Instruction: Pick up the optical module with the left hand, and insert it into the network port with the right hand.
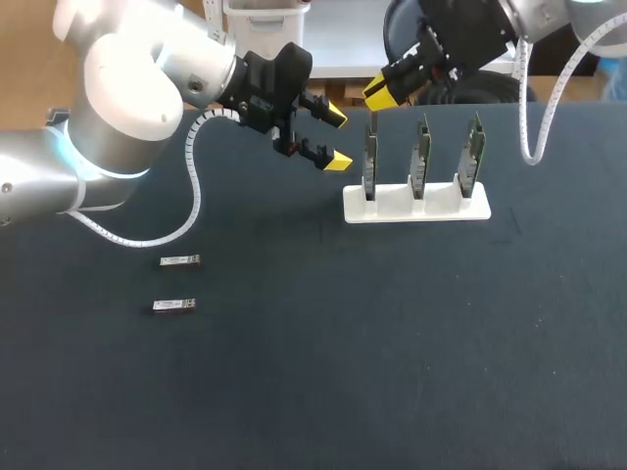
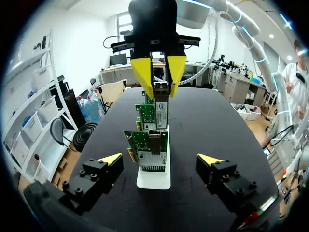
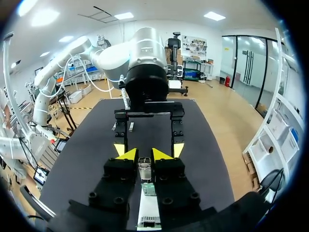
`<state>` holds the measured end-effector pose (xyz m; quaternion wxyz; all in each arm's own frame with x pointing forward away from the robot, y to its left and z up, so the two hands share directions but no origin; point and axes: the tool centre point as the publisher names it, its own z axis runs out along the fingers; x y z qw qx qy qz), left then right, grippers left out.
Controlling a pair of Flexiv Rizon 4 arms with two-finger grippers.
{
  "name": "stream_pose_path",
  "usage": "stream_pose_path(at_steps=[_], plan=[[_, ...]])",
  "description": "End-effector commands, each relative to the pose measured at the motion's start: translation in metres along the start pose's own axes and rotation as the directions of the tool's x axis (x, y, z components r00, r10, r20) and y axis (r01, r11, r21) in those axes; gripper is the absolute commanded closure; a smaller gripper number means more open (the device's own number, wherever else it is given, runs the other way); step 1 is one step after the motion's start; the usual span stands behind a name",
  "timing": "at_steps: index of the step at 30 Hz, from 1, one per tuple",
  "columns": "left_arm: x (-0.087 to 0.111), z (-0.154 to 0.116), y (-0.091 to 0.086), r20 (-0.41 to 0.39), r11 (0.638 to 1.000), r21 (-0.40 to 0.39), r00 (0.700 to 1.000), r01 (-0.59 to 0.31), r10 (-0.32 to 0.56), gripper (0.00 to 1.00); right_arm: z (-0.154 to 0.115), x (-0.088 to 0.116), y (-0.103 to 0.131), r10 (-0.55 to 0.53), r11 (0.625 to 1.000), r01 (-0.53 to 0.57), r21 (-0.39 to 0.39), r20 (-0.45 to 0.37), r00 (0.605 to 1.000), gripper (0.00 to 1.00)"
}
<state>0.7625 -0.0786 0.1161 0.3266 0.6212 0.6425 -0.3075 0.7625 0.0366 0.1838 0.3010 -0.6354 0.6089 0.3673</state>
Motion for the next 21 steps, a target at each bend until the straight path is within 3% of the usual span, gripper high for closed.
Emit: stream_pose_path(at_steps=[1,21], plan=[[-0.0009,-0.0002,0.0002,-0.006,1.000,0.001,1.000,0.002,-0.002,0.00,0.0013,0.0021,-0.0001,0.005,1.000,-0.005,0.013,0.000,1.000,1.00],[-0.0009,-0.0002,0.0002,-0.006,1.000,0.001,1.000,0.002,-0.002,0.00,0.0030,0.0081,-0.0031,0.016,1.000,-0.016,0.013,-0.003,1.000,1.00]])
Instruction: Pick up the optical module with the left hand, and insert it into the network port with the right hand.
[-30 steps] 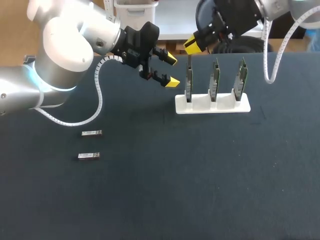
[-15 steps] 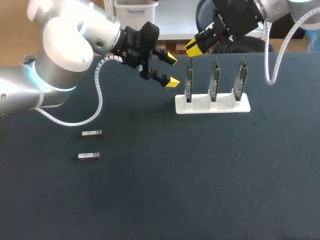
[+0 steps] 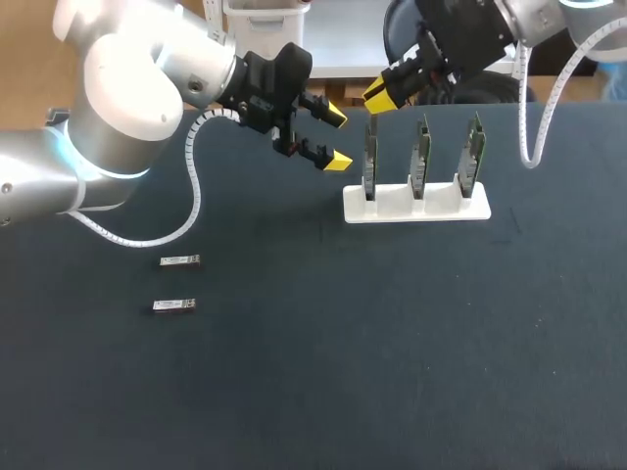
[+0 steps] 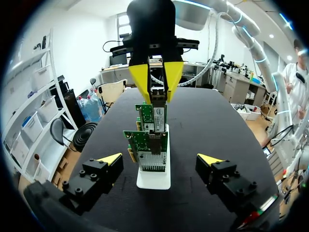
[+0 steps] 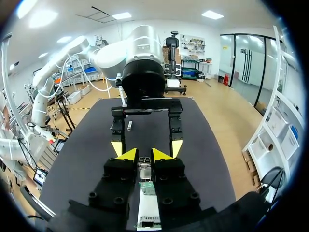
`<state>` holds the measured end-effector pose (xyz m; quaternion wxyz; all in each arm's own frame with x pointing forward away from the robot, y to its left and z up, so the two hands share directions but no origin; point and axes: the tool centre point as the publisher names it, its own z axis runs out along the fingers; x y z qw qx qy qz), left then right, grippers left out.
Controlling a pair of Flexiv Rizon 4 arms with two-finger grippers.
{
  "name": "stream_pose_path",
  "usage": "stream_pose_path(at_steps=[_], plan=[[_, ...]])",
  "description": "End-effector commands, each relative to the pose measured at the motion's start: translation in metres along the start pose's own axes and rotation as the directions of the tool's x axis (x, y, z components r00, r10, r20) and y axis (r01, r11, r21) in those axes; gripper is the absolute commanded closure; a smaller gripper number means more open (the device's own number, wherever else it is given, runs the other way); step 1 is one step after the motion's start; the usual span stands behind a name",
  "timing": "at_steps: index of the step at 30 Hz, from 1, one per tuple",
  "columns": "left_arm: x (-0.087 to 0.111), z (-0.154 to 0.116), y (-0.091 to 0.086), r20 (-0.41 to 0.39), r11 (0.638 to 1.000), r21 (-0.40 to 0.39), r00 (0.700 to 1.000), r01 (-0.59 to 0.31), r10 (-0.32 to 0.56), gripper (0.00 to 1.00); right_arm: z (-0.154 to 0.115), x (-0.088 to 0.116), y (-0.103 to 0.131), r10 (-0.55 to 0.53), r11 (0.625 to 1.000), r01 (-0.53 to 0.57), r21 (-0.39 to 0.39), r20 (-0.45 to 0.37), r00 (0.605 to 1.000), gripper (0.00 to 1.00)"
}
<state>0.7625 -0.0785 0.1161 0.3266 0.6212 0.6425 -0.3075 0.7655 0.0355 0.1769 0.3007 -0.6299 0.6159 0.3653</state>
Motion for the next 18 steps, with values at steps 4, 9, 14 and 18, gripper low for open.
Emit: stream_pose_path(at_steps=[4,9,14,18], plan=[[-0.001,0.000,0.000,-0.006,1.000,0.001,1.000,0.002,-0.002,0.00,-0.001,-0.001,0.000,-0.002,1.000,0.002,0.004,0.014,1.000,1.00],[-0.001,0.000,0.000,-0.006,1.000,0.001,1.000,0.002,-0.002,0.00,-0.003,-0.007,-0.002,-0.016,1.000,0.015,0.008,0.030,0.999,1.00],[-0.001,0.000,0.000,-0.006,1.000,0.001,1.000,0.002,-0.002,0.00,-0.003,-0.008,-0.006,-0.022,1.000,0.021,0.018,0.027,0.999,1.00],[-0.001,0.000,0.000,-0.006,1.000,0.001,1.000,0.002,-0.002,0.00,-0.003,-0.006,-0.008,-0.020,1.000,0.020,0.022,0.024,1.000,1.00]])
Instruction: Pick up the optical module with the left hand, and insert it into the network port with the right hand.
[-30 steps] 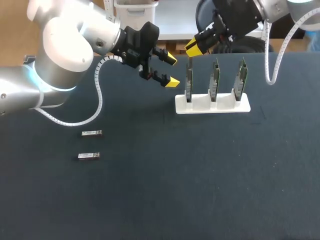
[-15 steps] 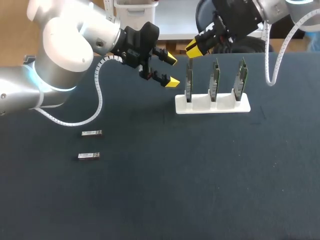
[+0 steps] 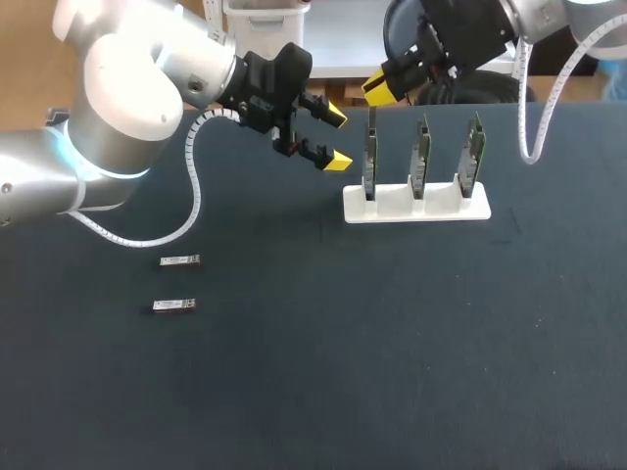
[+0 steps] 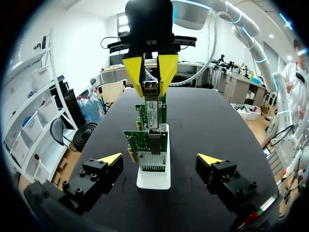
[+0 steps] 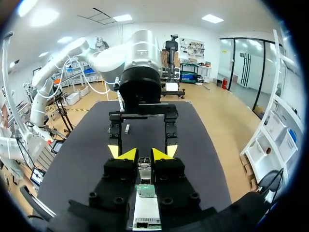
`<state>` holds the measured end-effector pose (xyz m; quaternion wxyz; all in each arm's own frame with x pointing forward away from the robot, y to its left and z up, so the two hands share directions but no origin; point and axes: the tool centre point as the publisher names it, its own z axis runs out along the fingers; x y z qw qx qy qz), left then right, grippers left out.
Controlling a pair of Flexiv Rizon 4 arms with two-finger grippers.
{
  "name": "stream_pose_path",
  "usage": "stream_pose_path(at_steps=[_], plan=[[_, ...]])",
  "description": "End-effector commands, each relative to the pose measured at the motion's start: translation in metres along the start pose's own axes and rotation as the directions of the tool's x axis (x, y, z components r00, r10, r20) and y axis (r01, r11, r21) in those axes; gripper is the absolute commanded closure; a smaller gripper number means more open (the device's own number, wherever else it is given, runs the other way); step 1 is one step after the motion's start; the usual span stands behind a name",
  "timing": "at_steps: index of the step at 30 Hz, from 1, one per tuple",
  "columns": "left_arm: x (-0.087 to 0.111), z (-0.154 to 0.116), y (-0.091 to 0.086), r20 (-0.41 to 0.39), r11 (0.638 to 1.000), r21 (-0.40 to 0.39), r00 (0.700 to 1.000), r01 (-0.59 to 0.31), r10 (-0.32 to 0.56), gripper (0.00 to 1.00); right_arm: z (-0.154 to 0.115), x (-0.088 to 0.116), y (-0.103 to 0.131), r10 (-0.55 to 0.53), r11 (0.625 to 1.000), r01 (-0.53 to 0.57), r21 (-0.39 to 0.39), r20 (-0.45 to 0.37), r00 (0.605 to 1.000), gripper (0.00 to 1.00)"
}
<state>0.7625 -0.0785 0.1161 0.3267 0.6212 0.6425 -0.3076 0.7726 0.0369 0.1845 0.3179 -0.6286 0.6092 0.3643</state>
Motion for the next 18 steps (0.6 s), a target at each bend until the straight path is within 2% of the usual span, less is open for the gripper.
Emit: stream_pose_path(at_steps=[1,18], plan=[[-0.0011,-0.0002,0.0002,-0.006,1.000,0.001,1.000,0.002,-0.002,0.00,0.0011,0.0015,-0.0012,0.003,1.000,-0.003,0.003,0.001,1.000,1.00],[-0.0011,-0.0002,0.0002,-0.006,1.000,0.001,1.000,0.002,-0.002,0.00,0.0052,0.0098,-0.0005,0.018,1.000,-0.018,-0.016,-0.009,1.000,1.00]])
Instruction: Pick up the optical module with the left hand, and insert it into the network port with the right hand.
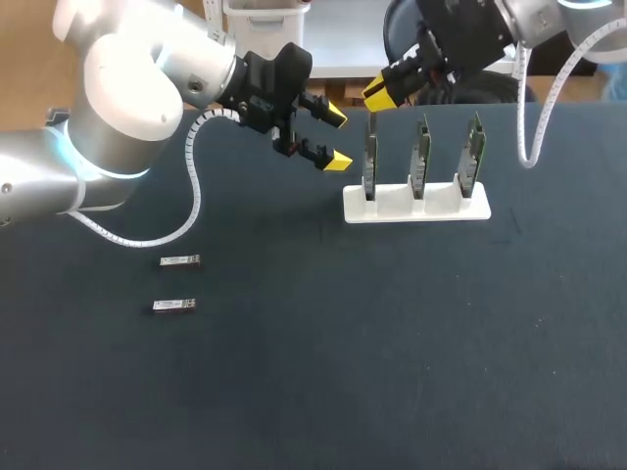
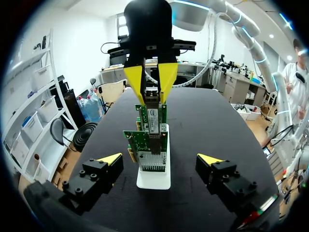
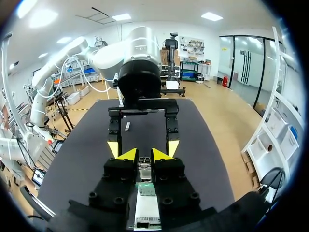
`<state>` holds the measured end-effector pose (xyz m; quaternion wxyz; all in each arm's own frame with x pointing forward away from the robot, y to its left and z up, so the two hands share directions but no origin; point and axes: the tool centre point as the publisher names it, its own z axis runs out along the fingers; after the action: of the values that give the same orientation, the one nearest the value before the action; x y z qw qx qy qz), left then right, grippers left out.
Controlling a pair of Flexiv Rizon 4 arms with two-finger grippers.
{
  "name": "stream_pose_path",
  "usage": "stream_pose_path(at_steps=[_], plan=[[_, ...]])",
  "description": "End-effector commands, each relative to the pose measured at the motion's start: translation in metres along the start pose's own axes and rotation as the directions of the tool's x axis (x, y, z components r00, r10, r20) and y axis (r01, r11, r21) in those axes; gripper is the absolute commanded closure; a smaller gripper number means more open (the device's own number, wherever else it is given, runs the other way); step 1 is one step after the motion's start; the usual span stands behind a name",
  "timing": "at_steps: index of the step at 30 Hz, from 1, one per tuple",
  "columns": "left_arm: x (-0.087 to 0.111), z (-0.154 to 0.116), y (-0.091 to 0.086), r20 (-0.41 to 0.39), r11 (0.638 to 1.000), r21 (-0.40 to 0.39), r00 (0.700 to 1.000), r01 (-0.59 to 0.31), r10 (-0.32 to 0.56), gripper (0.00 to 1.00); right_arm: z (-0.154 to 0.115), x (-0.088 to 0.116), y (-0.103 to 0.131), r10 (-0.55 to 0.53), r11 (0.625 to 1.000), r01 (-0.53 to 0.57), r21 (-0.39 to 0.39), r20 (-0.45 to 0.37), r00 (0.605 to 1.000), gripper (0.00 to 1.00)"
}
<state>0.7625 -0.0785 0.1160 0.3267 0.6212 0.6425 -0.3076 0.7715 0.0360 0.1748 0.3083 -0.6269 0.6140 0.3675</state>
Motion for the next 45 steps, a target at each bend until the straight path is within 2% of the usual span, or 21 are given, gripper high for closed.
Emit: stream_pose_path(at_steps=[1,13,14,22,26,32,35,36,37,45], plan=[[-0.001,0.000,0.000,-0.006,1.000,0.001,1.000,0.002,-0.002,0.00,0.001,0.001,-0.001,0.002,1.000,-0.002,-0.006,0.001,1.000,1.00],[-0.001,0.000,0.000,-0.006,1.000,0.001,1.000,0.002,-0.002,0.00,0.003,0.007,0.001,0.020,1.000,-0.020,-0.002,-0.011,1.000,1.00],[-0.001,0.000,0.000,-0.006,1.000,0.001,1.000,0.002,-0.002,0.00,0.003,0.007,0.001,0.023,1.000,-0.023,0.001,-0.012,1.000,0.00],[-0.001,0.000,0.000,-0.006,1.000,0.001,1.000,0.002,-0.002,0.00,0.000,0.003,0.002,0.036,0.999,-0.036,0.002,0.021,0.999,0.00],[-0.001,0.000,0.000,-0.006,1.000,0.001,1.000,0.002,-0.002,0.00,-0.010,-0.001,0.001,0.062,0.997,-0.059,-0.041,0.077,0.995,0.00],[-0.001,0.000,0.000,-0.006,1.000,0.001,1.000,0.002,-0.002,0.00,-0.018,-0.003,0.003,0.058,0.997,-0.054,-0.054,0.085,0.995,0.00],[-0.001,0.000,0.000,-0.006,1.000,0.001,1.000,0.002,-0.002,0.00,-0.021,-0.002,0.004,0.059,0.998,-0.056,-0.034,0.076,0.995,0.00],[-0.001,0.000,0.000,-0.006,1.000,0.001,1.000,0.002,-0.002,0.00,-0.021,-0.001,0.003,0.062,0.998,-0.060,-0.025,0.076,0.995,0.53],[-0.001,0.000,0.000,-0.006,1.000,0.001,1.000,0.002,-0.002,0.00,-0.021,0.000,0.003,0.061,0.998,-0.059,-0.020,0.074,0.995,1.00],[-0.001,0.000,0.000,-0.006,1.000,0.001,1.000,0.002,-0.002,0.00,-0.016,0.002,0.007,0.053,0.999,-0.053,-0.007,0.053,0.997,1.00]])
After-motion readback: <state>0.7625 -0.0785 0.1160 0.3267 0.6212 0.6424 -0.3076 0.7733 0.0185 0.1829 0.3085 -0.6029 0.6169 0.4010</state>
